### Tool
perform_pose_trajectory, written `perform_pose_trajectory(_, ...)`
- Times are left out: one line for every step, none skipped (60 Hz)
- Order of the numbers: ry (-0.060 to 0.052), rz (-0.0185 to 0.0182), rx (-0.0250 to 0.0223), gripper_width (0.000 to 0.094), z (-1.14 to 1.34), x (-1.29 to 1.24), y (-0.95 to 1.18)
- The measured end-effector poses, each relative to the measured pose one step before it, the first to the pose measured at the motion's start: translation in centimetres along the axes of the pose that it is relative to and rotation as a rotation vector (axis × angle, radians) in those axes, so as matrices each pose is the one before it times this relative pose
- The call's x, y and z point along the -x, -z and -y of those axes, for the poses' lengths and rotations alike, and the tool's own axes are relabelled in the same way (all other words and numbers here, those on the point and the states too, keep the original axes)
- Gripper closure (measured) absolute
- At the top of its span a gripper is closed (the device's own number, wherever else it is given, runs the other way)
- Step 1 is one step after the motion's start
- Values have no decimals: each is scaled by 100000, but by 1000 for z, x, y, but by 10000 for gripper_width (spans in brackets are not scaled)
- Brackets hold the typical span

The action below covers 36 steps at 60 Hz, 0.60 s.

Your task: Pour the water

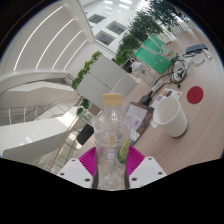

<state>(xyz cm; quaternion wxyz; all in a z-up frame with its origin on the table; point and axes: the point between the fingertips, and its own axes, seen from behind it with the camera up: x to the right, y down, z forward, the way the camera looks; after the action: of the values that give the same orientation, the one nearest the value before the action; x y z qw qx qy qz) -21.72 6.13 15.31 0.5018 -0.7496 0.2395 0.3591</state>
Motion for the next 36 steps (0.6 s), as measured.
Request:
perform_pose_trajectory(-6246, 826, 546, 583, 580, -173, -217)
perform_pose_trajectory(-6247, 427, 637, 583, 524, -224, -236)
perform_pose_trajectory(-6247, 414, 709, 583, 310, -113, -189)
perform_pose_trajectory(-7191, -269, 779, 583, 448, 808, 199)
perform_pose_trajectory(-3910, 864, -702, 584, -427, -633, -964)
perform_pose_trajectory(-5994, 794, 927, 584, 262, -93, -239)
perform_pose_trajectory(-6047, 771, 795, 584, 288, -49, -194)
perform_pose_trajectory(-5905, 1067, 844, 583, 157, 55, -110)
perform_pose_trajectory(-5785, 1101, 832, 583, 190, 99, -191)
perform_pose_trajectory(-5451, 1428, 818, 583, 155, 76, -250)
perform_pose_trajectory(-6286, 750, 693, 583, -74, 566, 257)
perform_pose_trajectory(-5373, 1953, 1019, 584, 174, 38, -328)
perform_pose_trajectory(-6161, 155, 361, 583, 40, 465, -318)
perform_pose_trajectory(-5430, 1863, 859, 583, 152, 217, -122)
perform_pose_trajectory(-5341, 1904, 729, 583, 93, 298, -76)
perform_pose_trajectory(-5185, 1779, 538, 584, 116, 270, -69)
perform_pose_trajectory(-5010, 1545, 395, 585, 120, 203, -28)
perform_pose_trajectory(-5201, 1003, 144, 584, -113, 528, 256)
perform_pose_trajectory(-4108, 842, -113, 584, 212, 298, -550)
perform_pose_trajectory(-3427, 1571, 399, 585, -9, 253, -29)
perform_pose_trajectory(-3174, 1525, 409, 584, -32, 250, 2)
perform_pose_trajectory(-2937, 1324, 436, 584, -52, 239, 48)
perform_pose_trajectory(-2660, 1241, 232, 584, 5, 254, 74)
perform_pose_trajectory(-2334, 1267, 49, 583, 33, 267, 66)
perform_pose_trajectory(-2117, 1282, -49, 583, 60, 270, 25)
perform_pose_trajectory(-2469, 1372, 515, 584, 93, 695, 896)
perform_pose_trajectory(-2077, 45, -1507, 583, 329, 14, -1408)
perform_pose_trajectory(-1899, 1109, -304, 584, 135, 227, -13)
perform_pose_trajectory(-1727, 1183, -313, 584, 106, 217, -31)
perform_pose_trajectory(-1478, 1207, -263, 584, 84, 268, 13)
perform_pose_trajectory(-1219, 1105, -119, 584, 57, 253, -26)
perform_pose_trajectory(-862, 997, 58, 584, -34, 217, -27)
perform_pose_trajectory(-525, 921, 188, 583, -20, 215, -9)
perform_pose_trajectory(-1051, 783, -1, 584, 14, 611, 598)
perform_pose_trajectory(-405, 184, -571, 584, 7, -39, -663)
perform_pose_trajectory(-500, 334, -35, 584, 5, 68, -34)
